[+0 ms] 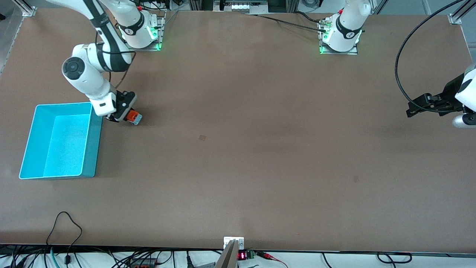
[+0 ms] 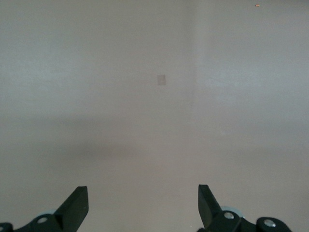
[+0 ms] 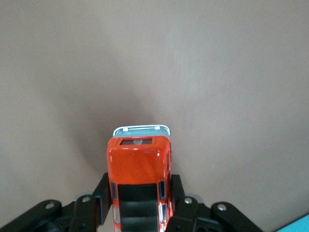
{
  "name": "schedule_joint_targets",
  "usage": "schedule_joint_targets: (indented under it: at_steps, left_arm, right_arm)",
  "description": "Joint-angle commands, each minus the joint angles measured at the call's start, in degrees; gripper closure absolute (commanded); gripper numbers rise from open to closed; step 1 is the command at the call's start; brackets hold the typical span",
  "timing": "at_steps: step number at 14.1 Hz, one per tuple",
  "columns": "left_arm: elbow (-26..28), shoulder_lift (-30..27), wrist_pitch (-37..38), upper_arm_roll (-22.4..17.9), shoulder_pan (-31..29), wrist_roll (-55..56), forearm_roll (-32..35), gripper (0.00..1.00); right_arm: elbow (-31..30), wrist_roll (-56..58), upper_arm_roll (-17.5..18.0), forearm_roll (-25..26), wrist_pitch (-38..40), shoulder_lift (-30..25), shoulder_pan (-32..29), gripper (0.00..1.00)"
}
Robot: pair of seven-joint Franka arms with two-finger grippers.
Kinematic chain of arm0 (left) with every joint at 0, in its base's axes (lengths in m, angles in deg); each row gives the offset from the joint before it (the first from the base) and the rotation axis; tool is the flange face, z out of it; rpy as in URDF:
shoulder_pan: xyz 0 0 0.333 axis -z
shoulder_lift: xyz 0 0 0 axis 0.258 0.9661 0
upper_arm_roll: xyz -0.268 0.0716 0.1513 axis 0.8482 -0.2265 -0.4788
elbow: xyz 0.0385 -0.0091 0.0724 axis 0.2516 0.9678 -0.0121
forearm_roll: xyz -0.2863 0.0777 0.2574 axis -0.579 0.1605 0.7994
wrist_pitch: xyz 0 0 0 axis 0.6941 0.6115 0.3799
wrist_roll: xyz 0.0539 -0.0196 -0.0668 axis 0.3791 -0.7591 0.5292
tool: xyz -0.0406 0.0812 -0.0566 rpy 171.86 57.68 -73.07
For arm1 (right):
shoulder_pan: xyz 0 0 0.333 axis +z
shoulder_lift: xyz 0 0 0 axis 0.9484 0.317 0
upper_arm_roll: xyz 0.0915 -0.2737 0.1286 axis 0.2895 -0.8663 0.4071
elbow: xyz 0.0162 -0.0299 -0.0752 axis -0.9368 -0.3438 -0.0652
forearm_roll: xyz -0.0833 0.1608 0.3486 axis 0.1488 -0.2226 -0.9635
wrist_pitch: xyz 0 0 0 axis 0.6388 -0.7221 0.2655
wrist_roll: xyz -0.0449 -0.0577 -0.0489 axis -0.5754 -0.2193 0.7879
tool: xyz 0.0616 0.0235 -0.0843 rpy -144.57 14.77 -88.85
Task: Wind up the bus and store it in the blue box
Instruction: 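Carry the bus into the cyan box with the right gripper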
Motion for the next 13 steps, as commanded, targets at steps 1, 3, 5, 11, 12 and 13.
schedule_joint_targets:
  at_steps: [1, 3, 5, 11, 12, 13]
  left_arm:
    - [-0.85, -0.1, 1.23, -0.28, -0.19, -1.14, -0.82, 0.0]
    - [-0.85, -0.1, 1.58, -0.37, -0.28, -1.32, -0.82, 0.0]
    - [-0.85, -0.1, 1.58, -0.37, -0.28, -1.32, -0.82, 0.0]
    - [-0.93, -0.19, 1.67, -0.2, 0.43, -1.75, -0.82, 0.0]
    - [-0.93, -0.27, 1.84, 0.07, 0.43, -1.76, -0.82, 0.0]
    - [-0.85, -0.27, 1.93, 0.33, 0.34, -1.76, -0.82, 0.0]
  right_arm:
    - [10.63, -7.73, 1.79, -0.07, 11.74, -1.26, -1.05, 1.0]
    - [17.84, -7.83, 1.7, -0.07, 18.44, -1.17, -3.06, 1.0]
    - [21.29, -7.83, 0.31, 0.02, 20.13, -0.82, -5.09, 1.0]
    - [24.38, -17.49, -10.67, 0.54, 19.44, 1.89, -5.27, 1.0]
    - [24.47, -17.15, -13.39, 0.72, 18.21, 3.29, -5.27, 1.0]
    - [24.47, -17.06, -15.24, 0.72, 15.68, 4.27, -5.36, 1.0]
